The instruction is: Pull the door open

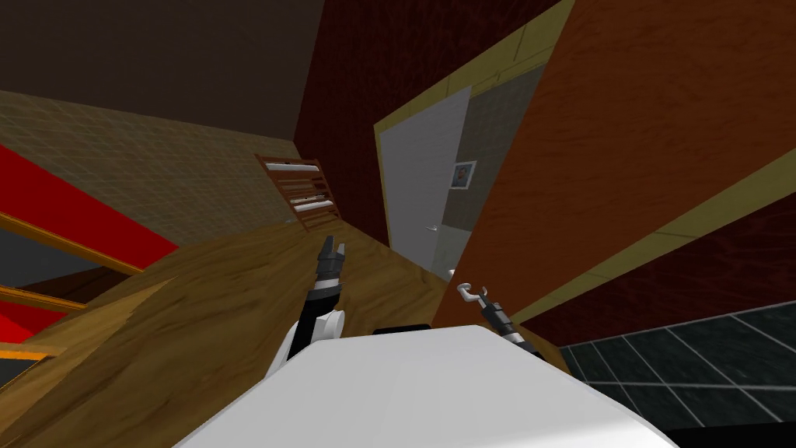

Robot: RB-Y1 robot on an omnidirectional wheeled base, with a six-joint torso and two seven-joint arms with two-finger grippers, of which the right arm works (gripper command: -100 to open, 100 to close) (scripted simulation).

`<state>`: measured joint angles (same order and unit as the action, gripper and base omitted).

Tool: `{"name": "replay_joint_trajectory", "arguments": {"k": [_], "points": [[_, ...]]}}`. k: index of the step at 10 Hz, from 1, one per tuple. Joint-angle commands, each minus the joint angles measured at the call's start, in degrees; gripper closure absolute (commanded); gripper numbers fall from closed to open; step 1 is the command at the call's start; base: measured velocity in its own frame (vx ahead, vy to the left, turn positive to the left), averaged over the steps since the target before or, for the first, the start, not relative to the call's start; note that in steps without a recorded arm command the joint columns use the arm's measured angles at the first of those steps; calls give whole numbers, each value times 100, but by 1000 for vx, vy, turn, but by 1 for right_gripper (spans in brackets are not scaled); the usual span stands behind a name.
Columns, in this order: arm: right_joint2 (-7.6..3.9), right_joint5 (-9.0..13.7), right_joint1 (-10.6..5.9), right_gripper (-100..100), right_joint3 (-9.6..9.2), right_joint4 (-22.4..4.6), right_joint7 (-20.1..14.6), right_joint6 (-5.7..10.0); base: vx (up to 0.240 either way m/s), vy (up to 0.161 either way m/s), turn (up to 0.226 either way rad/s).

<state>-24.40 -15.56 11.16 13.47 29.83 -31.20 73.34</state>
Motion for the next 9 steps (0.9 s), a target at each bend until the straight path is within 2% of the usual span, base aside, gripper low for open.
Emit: {"name": "replay_joint_trajectory", "arguments": {"k": [1, 3, 7, 8, 9], "points": [[25, -47, -37, 100, -47, -79, -15, 99, -246, -76, 166], [-25, -28, -94, 100, -15, -146, -13, 93, -178, -62, 86], [74, 165, -148, 100, -78, 60, 108, -286, -231, -55, 218], [85, 189, -155, 100, -84, 86, 122, -331, -202, -60, 169], [121, 264, -178, 100, -105, 170, 169, -471, -214, -85, 253]]}}
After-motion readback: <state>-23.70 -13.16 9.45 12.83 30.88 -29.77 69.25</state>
